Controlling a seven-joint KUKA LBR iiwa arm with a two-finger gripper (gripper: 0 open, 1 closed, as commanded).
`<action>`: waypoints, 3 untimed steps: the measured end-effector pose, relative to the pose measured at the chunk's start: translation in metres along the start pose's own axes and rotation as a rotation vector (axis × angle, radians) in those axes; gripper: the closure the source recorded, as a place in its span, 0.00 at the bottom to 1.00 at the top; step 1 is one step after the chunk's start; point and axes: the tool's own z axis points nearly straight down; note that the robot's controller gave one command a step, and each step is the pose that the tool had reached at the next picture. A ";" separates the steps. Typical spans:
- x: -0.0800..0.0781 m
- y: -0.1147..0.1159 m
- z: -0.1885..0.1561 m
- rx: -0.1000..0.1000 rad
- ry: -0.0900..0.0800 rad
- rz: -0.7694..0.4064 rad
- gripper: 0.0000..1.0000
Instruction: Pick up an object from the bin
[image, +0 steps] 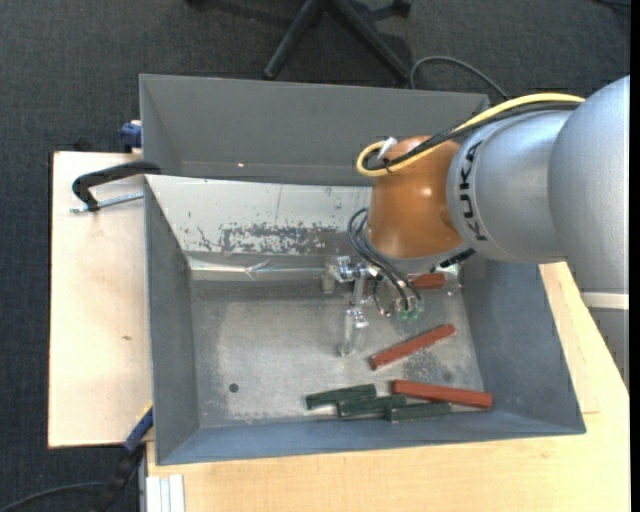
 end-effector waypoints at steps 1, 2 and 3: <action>0.000 -0.001 -0.004 0.000 -0.002 0.002 1.00; 0.069 -0.020 -0.008 0.001 0.008 0.029 1.00; 0.065 -0.019 -0.008 0.001 0.001 0.026 0.00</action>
Offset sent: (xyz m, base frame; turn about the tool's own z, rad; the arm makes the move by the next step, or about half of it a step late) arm 0.0000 0.0000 0.0000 0.0000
